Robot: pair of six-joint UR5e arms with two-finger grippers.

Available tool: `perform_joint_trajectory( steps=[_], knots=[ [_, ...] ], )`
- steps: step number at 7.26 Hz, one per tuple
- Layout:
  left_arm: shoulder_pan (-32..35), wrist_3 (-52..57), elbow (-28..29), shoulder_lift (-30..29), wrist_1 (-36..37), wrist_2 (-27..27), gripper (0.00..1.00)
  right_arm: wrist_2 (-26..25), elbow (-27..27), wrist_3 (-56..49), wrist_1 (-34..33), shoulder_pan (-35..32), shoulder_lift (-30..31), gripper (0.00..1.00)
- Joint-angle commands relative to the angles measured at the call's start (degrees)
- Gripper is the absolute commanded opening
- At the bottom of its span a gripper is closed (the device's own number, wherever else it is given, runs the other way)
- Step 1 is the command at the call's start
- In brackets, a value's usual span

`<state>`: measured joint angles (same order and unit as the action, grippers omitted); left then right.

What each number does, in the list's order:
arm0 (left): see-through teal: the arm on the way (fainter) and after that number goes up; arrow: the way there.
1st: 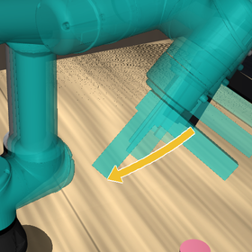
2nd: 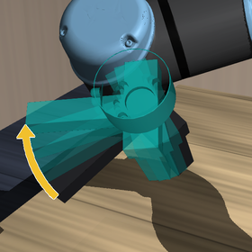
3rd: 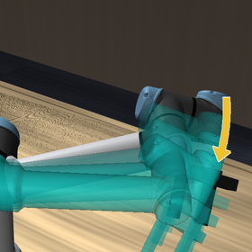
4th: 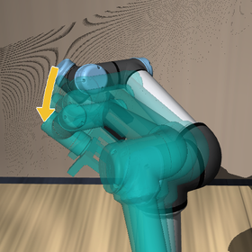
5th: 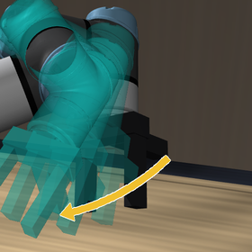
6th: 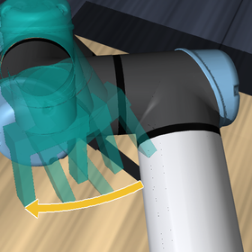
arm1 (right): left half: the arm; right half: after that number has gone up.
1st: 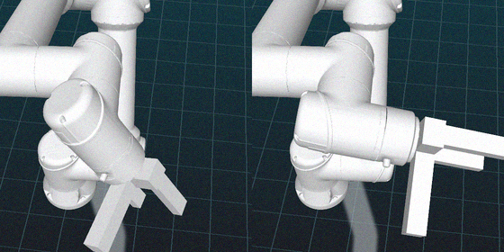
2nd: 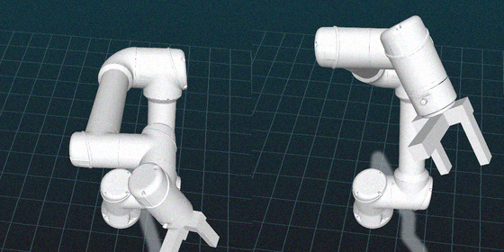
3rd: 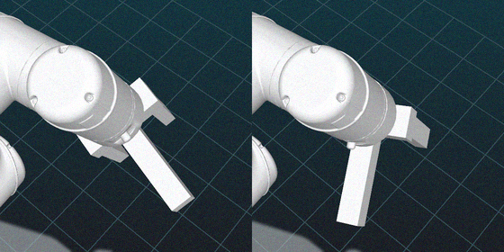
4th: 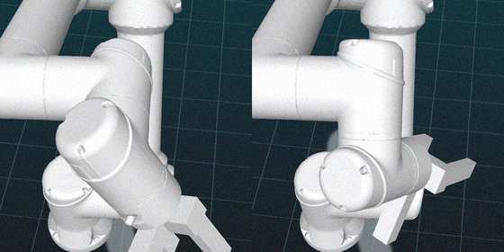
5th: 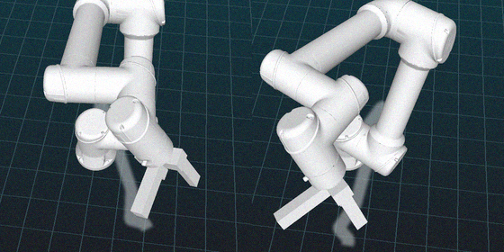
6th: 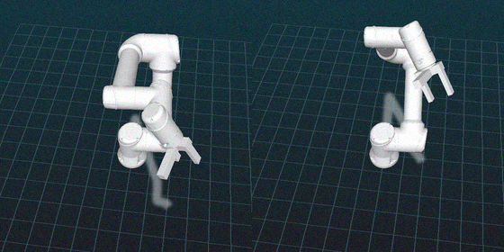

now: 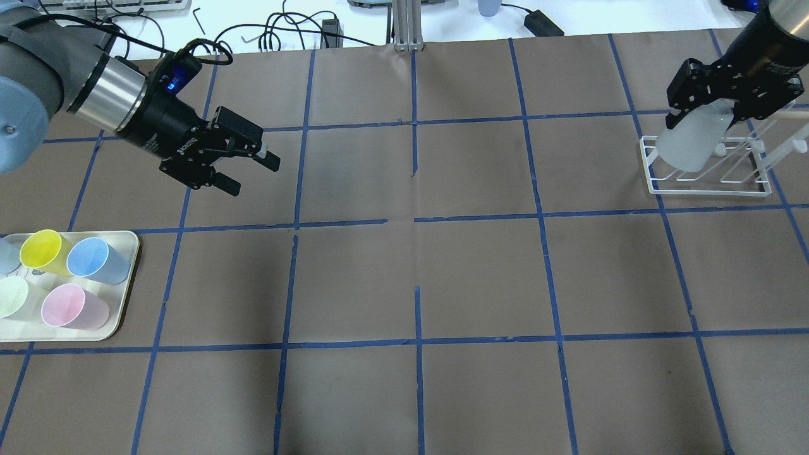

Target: Transfer IKEA cup to right arm and place on rack

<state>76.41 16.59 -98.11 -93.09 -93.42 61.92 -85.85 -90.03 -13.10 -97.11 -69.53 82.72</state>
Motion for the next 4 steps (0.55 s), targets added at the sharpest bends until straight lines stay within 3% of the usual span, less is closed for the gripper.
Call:
perform_joint_trajectory(
  steps=[1, 4],
  knots=[
    [2.6, -1.5, 1.2, 2.3, 3.2, 16.9, 1.0, -2.7, -0.1, -8.3, -5.7, 4.0, -3.7, 0.28],
    [12.1, -10.5, 6.7, 3.3, 3.6, 31.7, 1.0, -2.7, -0.1, -10.6, -11.1, 4.8, -7.3, 0.26]
  ],
)
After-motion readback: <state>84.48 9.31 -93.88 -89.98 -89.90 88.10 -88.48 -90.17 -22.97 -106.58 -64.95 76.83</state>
